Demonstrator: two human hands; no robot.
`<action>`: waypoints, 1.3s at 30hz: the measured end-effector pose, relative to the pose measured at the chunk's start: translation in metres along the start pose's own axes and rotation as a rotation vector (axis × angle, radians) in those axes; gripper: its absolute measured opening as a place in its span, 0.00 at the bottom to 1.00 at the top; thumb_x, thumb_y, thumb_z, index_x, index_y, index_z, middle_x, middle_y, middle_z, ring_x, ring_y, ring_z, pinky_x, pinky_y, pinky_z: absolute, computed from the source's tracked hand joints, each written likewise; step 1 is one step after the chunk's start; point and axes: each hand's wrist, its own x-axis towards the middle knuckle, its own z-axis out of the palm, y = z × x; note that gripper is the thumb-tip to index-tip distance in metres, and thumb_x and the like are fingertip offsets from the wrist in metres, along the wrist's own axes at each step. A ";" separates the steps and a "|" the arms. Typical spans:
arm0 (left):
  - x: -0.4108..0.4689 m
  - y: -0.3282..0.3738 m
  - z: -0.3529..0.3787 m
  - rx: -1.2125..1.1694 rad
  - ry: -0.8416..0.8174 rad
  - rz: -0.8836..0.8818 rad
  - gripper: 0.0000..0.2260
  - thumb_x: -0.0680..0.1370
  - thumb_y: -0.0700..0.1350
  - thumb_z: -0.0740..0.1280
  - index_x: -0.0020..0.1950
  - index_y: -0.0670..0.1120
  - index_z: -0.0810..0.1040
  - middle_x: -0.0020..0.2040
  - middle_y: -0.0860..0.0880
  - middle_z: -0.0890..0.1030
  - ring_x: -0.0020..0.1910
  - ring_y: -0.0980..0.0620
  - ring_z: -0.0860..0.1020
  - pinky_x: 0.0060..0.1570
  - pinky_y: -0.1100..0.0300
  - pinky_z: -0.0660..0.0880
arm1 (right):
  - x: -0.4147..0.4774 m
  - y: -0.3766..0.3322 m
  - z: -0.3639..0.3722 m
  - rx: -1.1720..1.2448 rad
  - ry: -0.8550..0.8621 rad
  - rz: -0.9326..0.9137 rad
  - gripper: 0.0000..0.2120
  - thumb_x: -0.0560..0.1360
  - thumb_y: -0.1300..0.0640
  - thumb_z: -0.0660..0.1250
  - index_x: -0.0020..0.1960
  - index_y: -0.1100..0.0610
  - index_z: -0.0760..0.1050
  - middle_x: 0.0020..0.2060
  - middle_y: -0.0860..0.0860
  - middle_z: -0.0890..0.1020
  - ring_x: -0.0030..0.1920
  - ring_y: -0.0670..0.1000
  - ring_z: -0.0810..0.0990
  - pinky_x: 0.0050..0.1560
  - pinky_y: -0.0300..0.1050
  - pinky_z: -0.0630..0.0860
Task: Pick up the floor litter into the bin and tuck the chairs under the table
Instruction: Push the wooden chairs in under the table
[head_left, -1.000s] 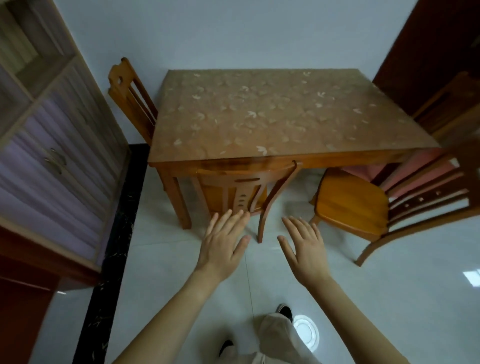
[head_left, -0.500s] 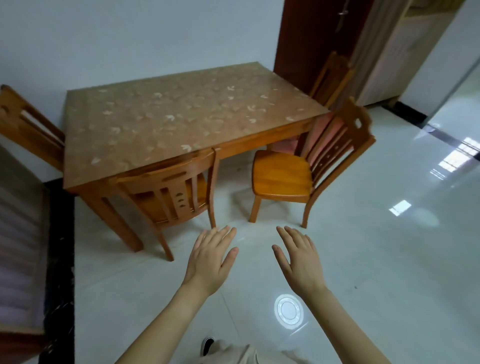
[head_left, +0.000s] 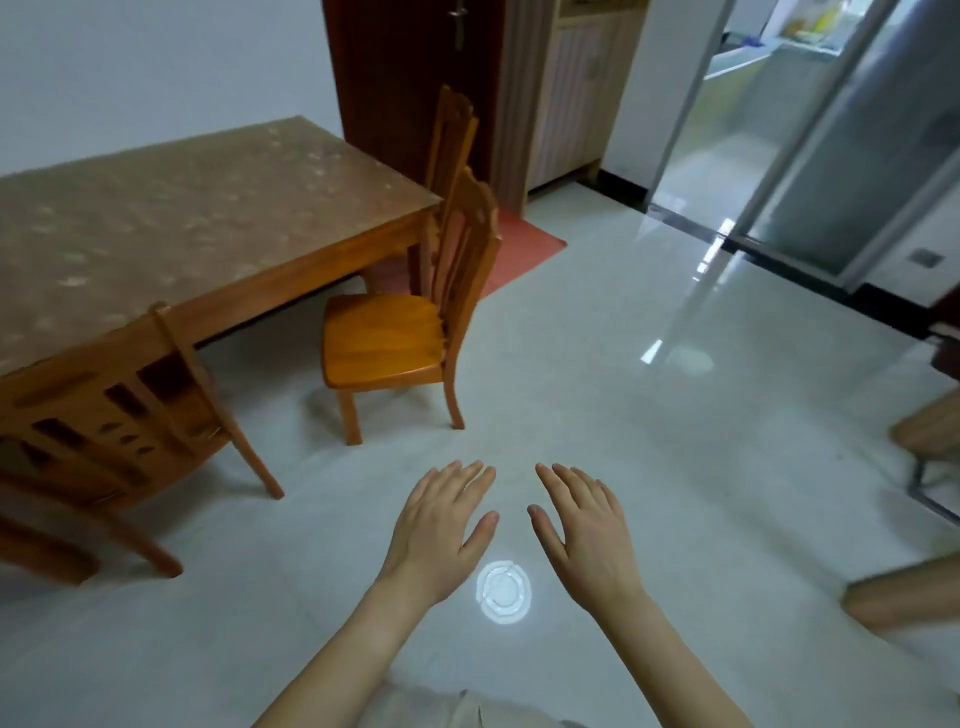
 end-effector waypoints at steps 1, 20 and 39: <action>0.007 0.013 0.005 0.003 -0.004 0.030 0.30 0.79 0.64 0.40 0.75 0.53 0.63 0.74 0.53 0.66 0.74 0.52 0.61 0.73 0.57 0.49 | -0.003 0.014 -0.006 0.004 0.011 0.020 0.26 0.81 0.41 0.50 0.72 0.53 0.70 0.67 0.51 0.77 0.68 0.55 0.73 0.68 0.56 0.68; 0.242 0.028 0.044 -0.014 0.001 0.055 0.28 0.79 0.63 0.45 0.73 0.52 0.66 0.71 0.53 0.70 0.72 0.51 0.66 0.69 0.56 0.59 | 0.171 0.164 -0.015 0.027 0.089 0.075 0.24 0.81 0.44 0.53 0.68 0.55 0.73 0.64 0.53 0.78 0.65 0.54 0.75 0.65 0.56 0.71; 0.554 -0.028 0.051 -0.057 0.036 -0.099 0.29 0.78 0.65 0.44 0.73 0.53 0.67 0.71 0.54 0.70 0.72 0.53 0.65 0.70 0.53 0.63 | 0.501 0.280 0.001 0.081 -0.009 -0.044 0.23 0.80 0.44 0.54 0.68 0.54 0.74 0.64 0.53 0.78 0.64 0.55 0.76 0.65 0.55 0.72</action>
